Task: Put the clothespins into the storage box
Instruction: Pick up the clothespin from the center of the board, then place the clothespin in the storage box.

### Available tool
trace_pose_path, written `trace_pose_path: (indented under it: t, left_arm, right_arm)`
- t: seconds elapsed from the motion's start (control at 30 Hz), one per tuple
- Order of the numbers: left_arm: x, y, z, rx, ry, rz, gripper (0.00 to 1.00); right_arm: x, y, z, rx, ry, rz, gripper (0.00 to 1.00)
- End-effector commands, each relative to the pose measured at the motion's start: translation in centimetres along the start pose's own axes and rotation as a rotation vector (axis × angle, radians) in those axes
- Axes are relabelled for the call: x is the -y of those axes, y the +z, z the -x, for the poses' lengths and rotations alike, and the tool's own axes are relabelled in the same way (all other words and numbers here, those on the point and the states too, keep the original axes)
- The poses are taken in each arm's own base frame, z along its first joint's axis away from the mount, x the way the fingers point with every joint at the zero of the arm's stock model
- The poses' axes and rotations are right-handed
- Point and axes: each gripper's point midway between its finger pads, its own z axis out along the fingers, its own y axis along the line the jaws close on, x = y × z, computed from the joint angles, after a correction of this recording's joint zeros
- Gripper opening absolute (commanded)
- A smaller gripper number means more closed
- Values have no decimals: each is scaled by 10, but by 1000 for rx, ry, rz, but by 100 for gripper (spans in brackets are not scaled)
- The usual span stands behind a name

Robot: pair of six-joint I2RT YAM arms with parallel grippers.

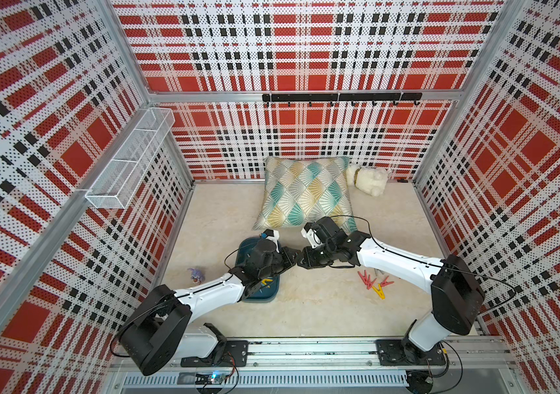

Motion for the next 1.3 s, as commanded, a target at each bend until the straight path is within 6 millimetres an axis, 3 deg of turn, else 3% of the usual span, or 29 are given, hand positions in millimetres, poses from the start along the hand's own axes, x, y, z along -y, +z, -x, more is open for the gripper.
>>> trace_pose_path:
  t: [0.0,0.23,0.6,0.83,0.87,1.0,1.07,1.27]
  left_arm:
    - [-1,-2,0,-5,21,6,10]
    - [-23,-18,17,43,39,85,9]
    - [-86,-68,61,164,56,307,9]
    - [-111,-88,72,191,103,459,12]
    - [-116,-89,72,191,108,483,15]
    - [-124,-92,69,185,116,514,47]
    - [-122,-92,68,184,119,510,57]
    - [-113,-91,69,185,115,478,58]
  right_arm:
    - [-7,-25,19,89,-42,-21,38]
    - [28,-50,24,135,-4,-111,44]
    - [144,-89,0,184,183,-424,46]
    - [195,-97,-28,157,258,-549,42]
    - [199,-96,-31,147,260,-559,42]
    - [209,-88,-41,93,258,-588,42]
    - [212,-81,-46,51,229,-589,41]
    - [218,-66,-54,-12,217,-583,37]
